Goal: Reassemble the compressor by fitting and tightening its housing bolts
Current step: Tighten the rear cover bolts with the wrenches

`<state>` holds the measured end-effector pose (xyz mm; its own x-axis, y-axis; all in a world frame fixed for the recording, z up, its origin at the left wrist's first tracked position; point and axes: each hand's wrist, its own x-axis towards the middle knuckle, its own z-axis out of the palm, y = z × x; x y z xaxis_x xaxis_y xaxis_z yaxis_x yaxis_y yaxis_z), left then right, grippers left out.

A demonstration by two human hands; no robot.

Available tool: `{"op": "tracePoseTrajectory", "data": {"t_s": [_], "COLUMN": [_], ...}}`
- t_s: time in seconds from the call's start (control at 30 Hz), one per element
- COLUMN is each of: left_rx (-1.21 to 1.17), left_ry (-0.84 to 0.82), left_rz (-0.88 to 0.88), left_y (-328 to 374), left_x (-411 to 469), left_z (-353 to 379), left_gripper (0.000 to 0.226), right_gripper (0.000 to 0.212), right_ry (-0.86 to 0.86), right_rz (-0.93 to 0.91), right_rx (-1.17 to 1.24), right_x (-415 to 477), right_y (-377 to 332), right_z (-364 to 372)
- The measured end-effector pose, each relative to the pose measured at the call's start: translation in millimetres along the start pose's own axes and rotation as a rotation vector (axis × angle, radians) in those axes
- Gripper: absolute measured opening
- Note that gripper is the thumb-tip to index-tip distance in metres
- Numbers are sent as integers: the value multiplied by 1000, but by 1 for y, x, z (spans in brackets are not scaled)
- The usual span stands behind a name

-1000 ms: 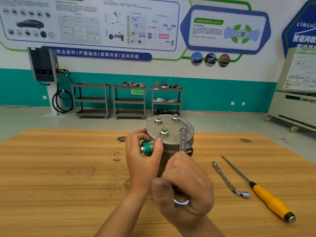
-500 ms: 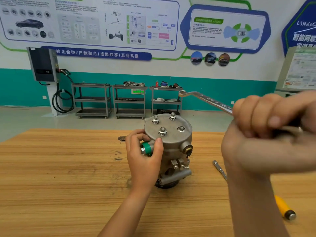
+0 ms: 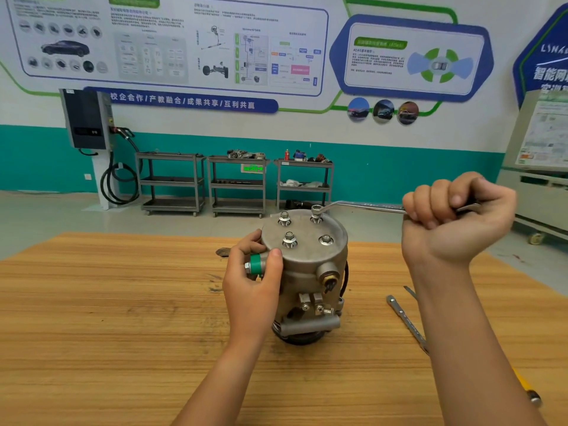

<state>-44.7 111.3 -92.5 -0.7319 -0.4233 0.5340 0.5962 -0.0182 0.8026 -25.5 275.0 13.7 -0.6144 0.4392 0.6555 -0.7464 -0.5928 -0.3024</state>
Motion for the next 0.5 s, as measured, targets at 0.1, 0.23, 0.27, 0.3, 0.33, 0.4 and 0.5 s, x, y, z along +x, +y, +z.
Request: {"op": "tracePoseTrajectory", "data": {"t_s": [0.1, 0.23, 0.27, 0.3, 0.33, 0.4, 0.5], "left_rx": [-1, 10, 9, 9, 10, 12, 16], "left_ry": [-4, -12, -12, -12, -13, -13, -7], "left_rz": [2, 4, 5, 7, 10, 15, 19], "left_y": [1, 2, 2, 2, 2, 2, 2], "left_x": [-2, -2, -2, -1, -1, -2, -1], "left_z": [1, 1, 1, 2, 2, 2, 2], "left_gripper": [11, 11, 11, 11, 11, 12, 13], "right_gripper": [27, 26, 24, 22, 20, 22, 26], "right_ry": [-61, -49, -52, -66, -93, -172, -239], "right_rz": [10, 18, 20, 22, 23, 22, 31], "right_rx": [-33, -62, -64, -65, -67, -74, -93], "right_x": [-1, -3, -4, -4, -6, -8, -6], "right_y": [-3, -5, -6, -7, -7, -7, -7], "right_z": [-3, -12, -15, -17, -20, -26, -30]}}
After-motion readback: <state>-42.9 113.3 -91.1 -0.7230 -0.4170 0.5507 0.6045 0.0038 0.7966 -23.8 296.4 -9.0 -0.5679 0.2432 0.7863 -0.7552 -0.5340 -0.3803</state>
